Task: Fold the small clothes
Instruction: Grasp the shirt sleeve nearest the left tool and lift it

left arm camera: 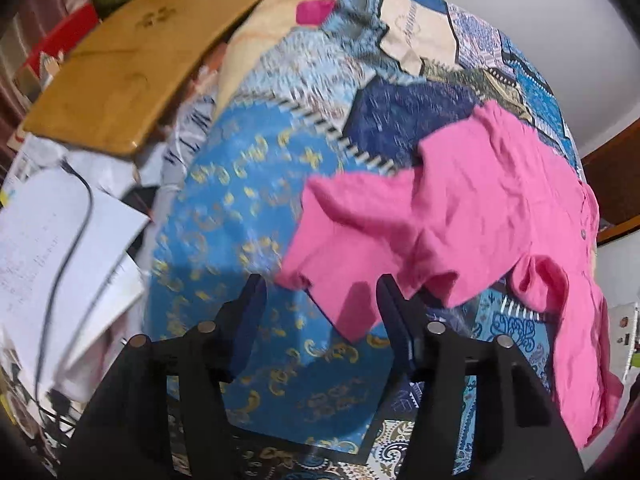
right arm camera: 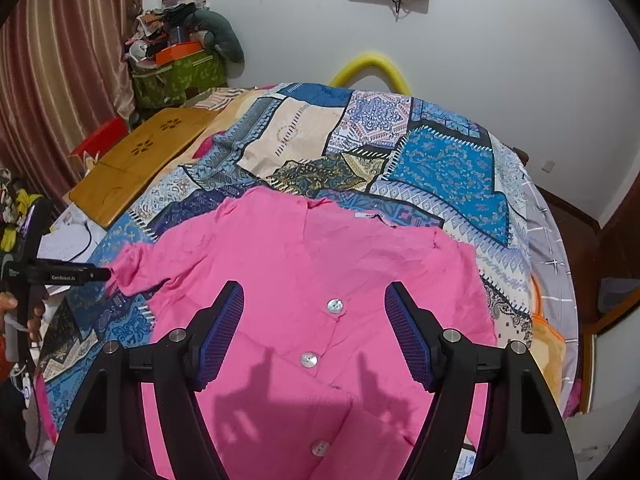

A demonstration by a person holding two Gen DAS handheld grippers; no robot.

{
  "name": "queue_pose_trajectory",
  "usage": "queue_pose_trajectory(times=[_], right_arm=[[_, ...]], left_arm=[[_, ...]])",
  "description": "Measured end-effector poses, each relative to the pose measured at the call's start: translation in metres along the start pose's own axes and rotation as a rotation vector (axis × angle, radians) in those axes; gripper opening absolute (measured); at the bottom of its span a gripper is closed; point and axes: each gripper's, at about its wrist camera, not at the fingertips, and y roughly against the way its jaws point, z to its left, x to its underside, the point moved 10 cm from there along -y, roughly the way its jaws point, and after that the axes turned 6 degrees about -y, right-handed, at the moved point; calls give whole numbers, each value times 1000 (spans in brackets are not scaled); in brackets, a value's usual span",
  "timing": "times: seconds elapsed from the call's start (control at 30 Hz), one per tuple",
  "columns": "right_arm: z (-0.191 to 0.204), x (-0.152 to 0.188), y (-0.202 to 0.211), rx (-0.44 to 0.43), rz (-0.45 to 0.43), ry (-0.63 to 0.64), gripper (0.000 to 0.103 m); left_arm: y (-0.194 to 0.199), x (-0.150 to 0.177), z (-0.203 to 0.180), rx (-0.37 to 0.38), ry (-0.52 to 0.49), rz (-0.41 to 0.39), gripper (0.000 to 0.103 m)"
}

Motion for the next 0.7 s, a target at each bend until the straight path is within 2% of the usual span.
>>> queue_pose_trajectory(times=[0.03,0.13,0.2,0.23,0.27,0.3,0.47,0.7], right_arm=[[0,1,-1,1,2,1,70],[0,3,-2,-1,8,-2,70],[-1,5,-3,-2,12,-7,70],[-3,6,-3,-1,14,-6,70],[-4,7,-3,1,15,-8,70],[-6,8,-3,2,17,-10,70],[-15,10,-4,10,22,-20,70],[-31,8,-6,23,26,-36,70]], left_arm=[[-3,2,-2,10,5,9,54],[-12,4,-3,20,30,35,39],[-14,1,1,-10,50,19,25],[-15,-1,1,-19,50,14,21],[-16,-4,2,-32,47,10,10],[-17,-5,2,-56,38,8,5],[-8,-18,1,-114,-3,-33,2],[51,-77,-30,-88,-56,-183,1]])
